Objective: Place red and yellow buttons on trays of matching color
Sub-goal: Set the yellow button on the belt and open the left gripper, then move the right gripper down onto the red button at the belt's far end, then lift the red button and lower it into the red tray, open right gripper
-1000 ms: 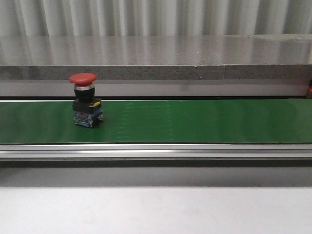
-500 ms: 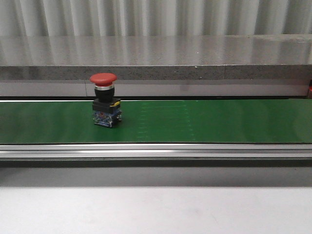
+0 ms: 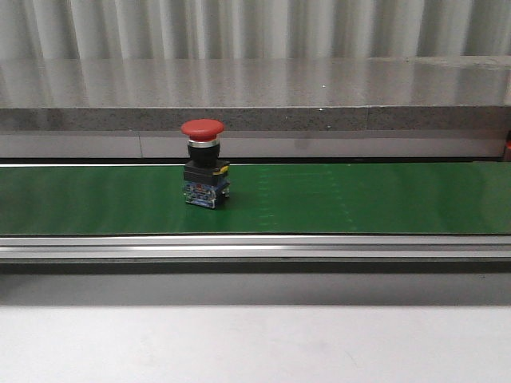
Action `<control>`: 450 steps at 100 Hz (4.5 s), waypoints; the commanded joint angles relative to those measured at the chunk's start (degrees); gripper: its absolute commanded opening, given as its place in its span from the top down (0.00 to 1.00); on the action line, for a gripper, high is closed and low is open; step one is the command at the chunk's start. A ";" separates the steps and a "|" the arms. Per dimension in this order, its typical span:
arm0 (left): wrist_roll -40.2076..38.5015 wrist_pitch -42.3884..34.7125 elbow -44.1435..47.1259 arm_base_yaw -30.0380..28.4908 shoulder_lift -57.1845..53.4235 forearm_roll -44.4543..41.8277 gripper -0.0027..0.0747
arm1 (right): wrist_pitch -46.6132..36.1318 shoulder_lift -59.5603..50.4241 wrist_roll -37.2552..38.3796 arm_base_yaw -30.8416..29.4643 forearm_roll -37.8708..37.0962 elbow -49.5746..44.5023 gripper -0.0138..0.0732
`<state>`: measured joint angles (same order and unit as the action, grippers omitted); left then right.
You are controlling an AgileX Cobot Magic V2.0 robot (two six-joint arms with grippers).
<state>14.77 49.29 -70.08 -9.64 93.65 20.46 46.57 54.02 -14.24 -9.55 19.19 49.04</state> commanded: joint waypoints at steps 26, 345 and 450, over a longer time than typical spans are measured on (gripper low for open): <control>2.01 -1.06 -1.33 1.28 -2.92 2.27 0.10 | -2.75 -0.82 -0.53 0.07 0.81 1.40 0.92; 2.37 -18.56 30.96 8.30 -65.94 4.47 0.99 | -17.15 32.12 -12.72 18.16 6.77 10.94 0.54; 2.37 -18.56 30.96 8.30 -65.94 4.47 0.99 | -17.10 47.19 -5.04 -28.99 5.07 38.63 0.73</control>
<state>17.15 34.94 -37.63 -1.79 27.52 23.53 34.37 100.94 -19.36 -37.90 23.23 85.80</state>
